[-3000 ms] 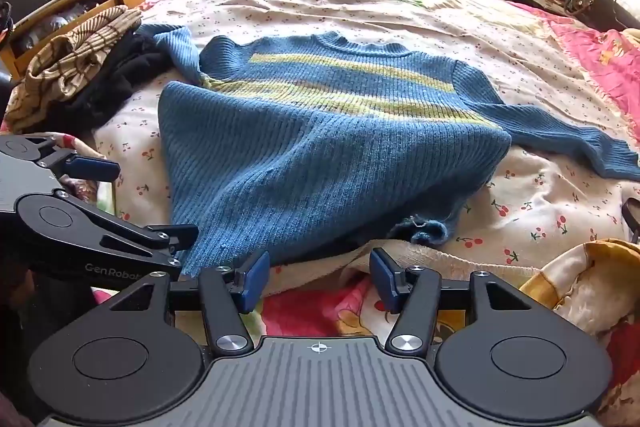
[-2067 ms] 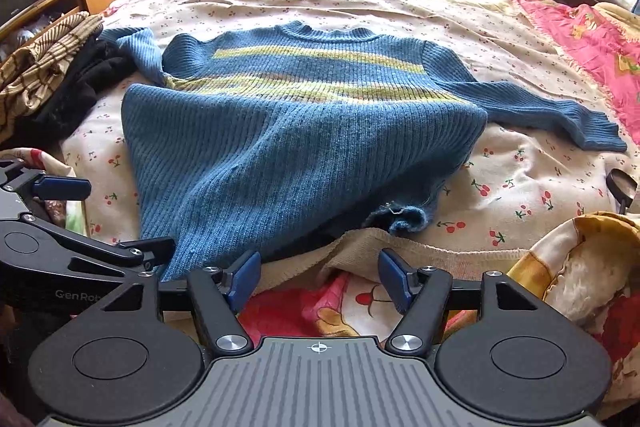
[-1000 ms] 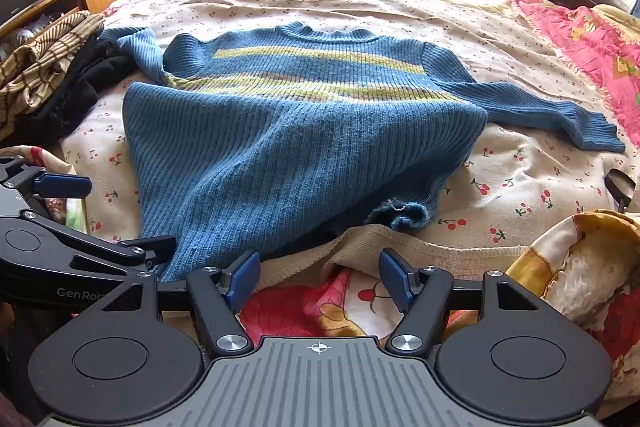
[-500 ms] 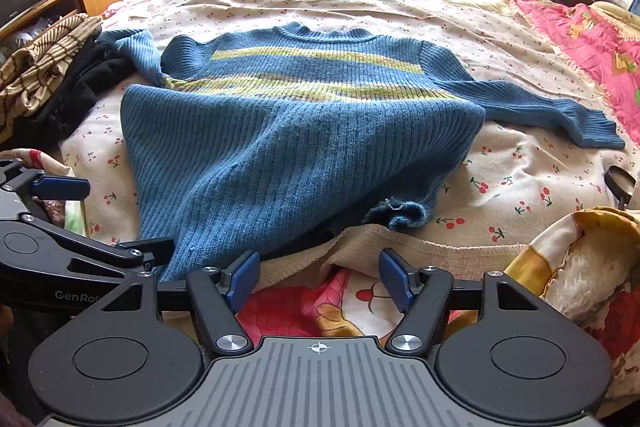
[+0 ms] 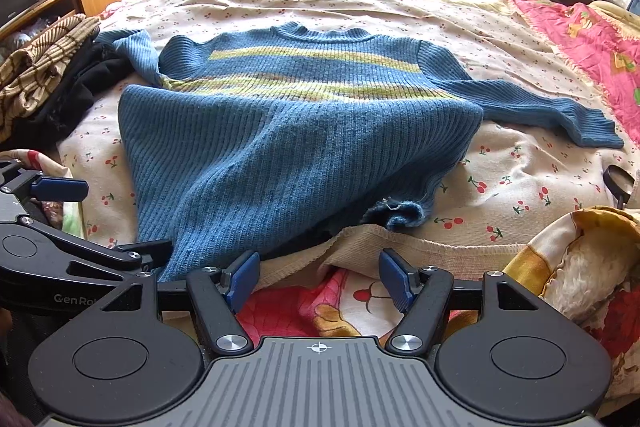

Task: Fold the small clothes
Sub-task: 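Reach the right tool to the sweater's sleeve cuff and grasp it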

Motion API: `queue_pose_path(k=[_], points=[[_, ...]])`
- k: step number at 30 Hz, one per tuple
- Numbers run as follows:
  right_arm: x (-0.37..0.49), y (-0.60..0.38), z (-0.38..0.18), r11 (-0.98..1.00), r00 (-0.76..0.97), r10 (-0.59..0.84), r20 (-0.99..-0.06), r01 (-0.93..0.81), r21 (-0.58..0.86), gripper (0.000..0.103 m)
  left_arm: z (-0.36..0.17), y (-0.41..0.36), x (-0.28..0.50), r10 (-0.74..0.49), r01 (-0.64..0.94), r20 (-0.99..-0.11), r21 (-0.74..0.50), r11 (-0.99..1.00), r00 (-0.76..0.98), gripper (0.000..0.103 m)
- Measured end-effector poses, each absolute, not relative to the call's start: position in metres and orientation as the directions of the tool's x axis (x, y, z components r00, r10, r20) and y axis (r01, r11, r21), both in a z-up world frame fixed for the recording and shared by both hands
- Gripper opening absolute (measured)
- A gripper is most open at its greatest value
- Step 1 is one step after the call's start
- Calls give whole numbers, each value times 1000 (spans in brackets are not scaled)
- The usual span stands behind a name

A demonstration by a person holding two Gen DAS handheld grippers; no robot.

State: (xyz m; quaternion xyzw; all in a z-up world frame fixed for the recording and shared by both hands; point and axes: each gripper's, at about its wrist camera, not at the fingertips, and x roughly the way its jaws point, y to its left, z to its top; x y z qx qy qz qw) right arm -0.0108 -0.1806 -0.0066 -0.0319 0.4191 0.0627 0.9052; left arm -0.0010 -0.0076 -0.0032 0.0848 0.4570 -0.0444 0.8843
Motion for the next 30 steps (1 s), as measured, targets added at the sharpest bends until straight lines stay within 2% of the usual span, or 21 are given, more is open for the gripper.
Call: queue_pose_path(k=[18, 20, 22, 30], points=[[-10, -179, -6, 993, 649, 33, -760, -107, -48, 67, -3, -8, -2, 6, 160, -820, 119, 980, 573, 103], [-9, -179, -6, 993, 650, 8, -760, -95, -70, 69, -3, -8, -2, 7, 160, -823, 119, 980, 569, 103], [-9, -177, -5, 990, 656, -34, -754, -78, -113, 75, -3, -8, -2, 7, 160, -822, 120, 980, 569, 103], [-7, -174, -1, 978, 670, -118, -733, -49, -202, 79, -2, -8, -2, 6, 159, -817, 119, 980, 577, 103]])
